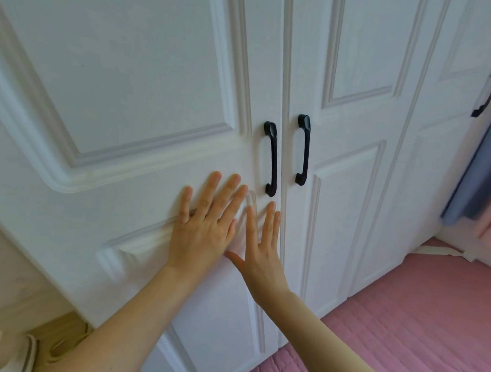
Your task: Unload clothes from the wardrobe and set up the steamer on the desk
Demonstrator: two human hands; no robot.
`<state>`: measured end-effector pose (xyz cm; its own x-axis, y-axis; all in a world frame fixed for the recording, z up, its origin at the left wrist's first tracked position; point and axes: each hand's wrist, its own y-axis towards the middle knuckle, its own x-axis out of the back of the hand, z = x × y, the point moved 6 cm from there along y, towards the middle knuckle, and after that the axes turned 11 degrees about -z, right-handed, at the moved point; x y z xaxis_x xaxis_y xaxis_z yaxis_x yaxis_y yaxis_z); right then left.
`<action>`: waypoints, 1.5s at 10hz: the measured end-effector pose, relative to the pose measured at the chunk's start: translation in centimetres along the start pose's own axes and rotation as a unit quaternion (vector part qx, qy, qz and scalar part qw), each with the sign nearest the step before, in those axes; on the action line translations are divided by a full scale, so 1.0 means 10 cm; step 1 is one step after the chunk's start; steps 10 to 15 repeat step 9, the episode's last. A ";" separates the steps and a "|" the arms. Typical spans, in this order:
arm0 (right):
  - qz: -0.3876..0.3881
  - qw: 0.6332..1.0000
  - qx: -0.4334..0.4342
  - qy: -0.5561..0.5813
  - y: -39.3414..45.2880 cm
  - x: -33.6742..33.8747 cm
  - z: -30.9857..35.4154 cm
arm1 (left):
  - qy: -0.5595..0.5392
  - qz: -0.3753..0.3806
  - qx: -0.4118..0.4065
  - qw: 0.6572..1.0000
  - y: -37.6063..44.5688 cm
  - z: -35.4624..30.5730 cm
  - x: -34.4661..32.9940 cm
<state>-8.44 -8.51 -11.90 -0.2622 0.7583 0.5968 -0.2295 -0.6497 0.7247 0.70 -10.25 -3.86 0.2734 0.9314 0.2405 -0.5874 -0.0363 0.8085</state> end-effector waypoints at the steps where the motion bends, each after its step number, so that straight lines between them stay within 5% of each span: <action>1: -0.030 0.999 0.010 0.009 0.00 -0.02 0.00 | -0.007 -0.008 -0.002 1.000 0.00 -0.02 -0.01; 5: -0.006 1.000 -0.012 -0.023 0.00 0.01 0.01 | -0.026 0.032 -0.005 0.999 0.03 -0.01 -0.03; 7: 0.035 0.993 -0.110 -0.003 -0.11 0.11 0.19 | -0.010 0.112 -0.033 0.993 -0.30 0.25 0.24; 9: 0.096 0.988 -0.114 -0.030 -0.41 0.17 0.56 | -0.008 0.187 -0.041 0.982 -0.65 0.54 0.46; 15: 0.096 0.988 -0.114 -0.030 -0.41 0.17 0.56 | -0.008 0.187 -0.041 0.982 -0.65 0.54 0.46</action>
